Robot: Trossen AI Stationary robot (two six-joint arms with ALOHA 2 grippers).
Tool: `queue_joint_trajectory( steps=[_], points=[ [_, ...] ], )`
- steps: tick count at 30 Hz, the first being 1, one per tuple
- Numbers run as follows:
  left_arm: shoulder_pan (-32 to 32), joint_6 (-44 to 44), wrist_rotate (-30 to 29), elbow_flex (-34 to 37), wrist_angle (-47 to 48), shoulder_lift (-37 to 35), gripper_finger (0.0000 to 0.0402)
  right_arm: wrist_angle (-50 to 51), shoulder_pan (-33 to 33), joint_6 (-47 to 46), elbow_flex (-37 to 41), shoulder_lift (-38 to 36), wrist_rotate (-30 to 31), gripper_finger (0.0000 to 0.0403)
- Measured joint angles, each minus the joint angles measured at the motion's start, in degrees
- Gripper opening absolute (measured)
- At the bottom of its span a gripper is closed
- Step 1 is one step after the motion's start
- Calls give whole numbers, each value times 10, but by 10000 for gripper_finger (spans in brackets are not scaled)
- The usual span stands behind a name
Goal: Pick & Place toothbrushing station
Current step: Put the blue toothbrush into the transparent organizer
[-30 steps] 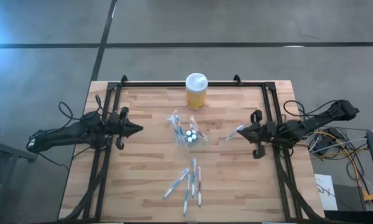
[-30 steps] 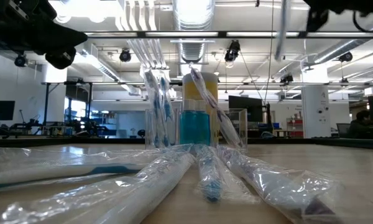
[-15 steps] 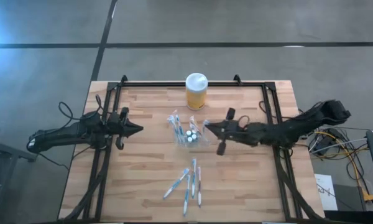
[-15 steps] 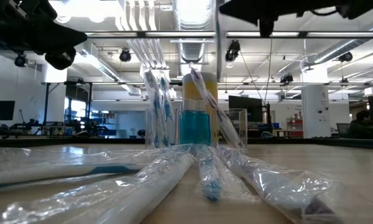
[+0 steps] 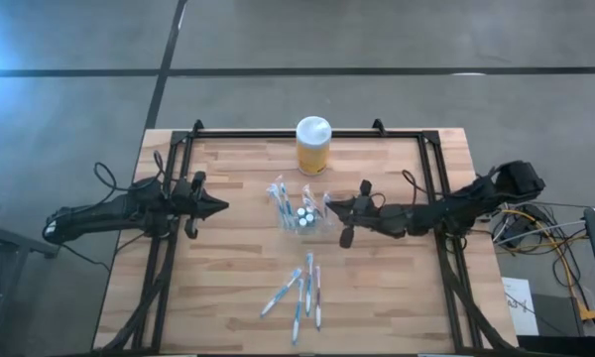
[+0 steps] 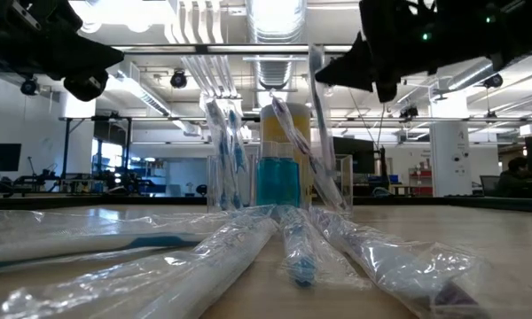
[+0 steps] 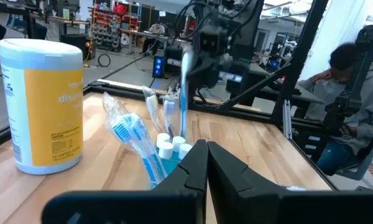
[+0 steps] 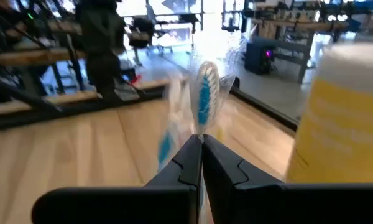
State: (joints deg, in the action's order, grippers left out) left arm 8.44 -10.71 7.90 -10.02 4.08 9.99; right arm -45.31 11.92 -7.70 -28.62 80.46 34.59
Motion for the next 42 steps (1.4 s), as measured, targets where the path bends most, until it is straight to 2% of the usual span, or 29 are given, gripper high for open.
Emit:
queue_joint_trajectory(
  steps=[16,28,32,37,42],
  points=[
    [0,-3,0,0,0,0,10,-7,-3,-41,-2,90,15,8],
    [0,-3,-1,0,5,0,10,5,-3,-61,-2,65,6,10],
    [0,-2,-1,0,10,0,10,18,-3,-72,-2,55,-8,33],
    [0,5,-1,0,10,0,10,19,-3,-81,-2,52,-22,85],
    [0,4,1,0,11,0,10,24,-3,-41,-2,21,-15,129]
  ],
)
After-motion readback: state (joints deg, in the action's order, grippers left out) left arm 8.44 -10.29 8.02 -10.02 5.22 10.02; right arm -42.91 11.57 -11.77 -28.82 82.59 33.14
